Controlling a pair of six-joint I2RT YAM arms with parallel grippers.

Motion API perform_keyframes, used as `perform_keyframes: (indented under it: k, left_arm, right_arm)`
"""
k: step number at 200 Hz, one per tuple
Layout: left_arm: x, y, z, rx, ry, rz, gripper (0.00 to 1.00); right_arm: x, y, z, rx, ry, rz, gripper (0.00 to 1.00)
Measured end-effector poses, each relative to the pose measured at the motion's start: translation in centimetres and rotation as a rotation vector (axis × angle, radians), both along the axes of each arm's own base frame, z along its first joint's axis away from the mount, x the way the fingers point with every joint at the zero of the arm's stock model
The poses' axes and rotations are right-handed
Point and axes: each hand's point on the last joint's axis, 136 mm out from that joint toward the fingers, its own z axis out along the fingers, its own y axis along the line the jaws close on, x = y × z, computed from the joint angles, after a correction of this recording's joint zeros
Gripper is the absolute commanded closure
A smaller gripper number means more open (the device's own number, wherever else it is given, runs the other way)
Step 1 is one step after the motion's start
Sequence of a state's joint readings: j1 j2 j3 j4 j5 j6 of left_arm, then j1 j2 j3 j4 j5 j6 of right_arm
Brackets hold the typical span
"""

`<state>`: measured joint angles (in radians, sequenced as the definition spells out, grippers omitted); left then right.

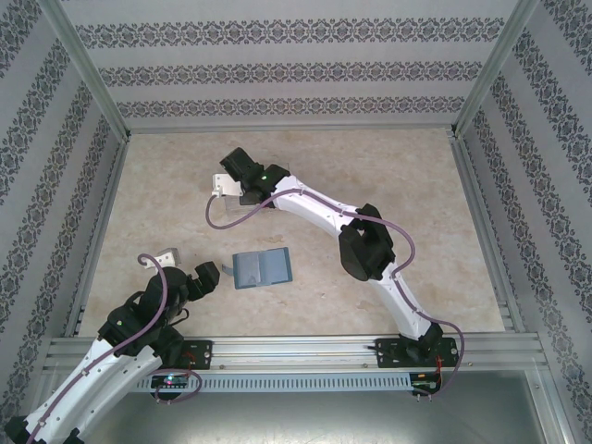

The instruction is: Take the credit cards out of the card holder

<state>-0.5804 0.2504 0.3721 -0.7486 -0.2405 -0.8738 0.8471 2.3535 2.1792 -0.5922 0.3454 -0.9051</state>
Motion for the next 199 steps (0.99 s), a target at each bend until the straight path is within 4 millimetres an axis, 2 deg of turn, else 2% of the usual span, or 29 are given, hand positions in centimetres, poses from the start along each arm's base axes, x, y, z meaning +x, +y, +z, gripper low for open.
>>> perform_keyframes:
  k: [53, 113, 155, 199]
  left_arm:
    - [0.0, 0.0, -0.1, 0.001, 0.001, 0.000, 0.00]
    - [0.0, 0.0, -0.1, 0.001, 0.001, 0.000, 0.00]
    - [0.0, 0.0, -0.1, 0.002, 0.001, 0.000, 0.00]
    - [0.0, 0.0, -0.1, 0.002, 0.001, 0.000, 0.00]
  right_arm:
    - [0.2, 0.1, 0.0, -0.006, -0.009, 0.004, 1.00]
    - [0.6, 0.5, -2.5, -0.027, 0.009, 0.004, 1.00]
    - [1.1, 1.0, -1.6, 0.004, -0.010, -0.004, 1.00]
    - [1.4, 0.8, -2.1, 0.011, -0.001, -0.018, 1.00]
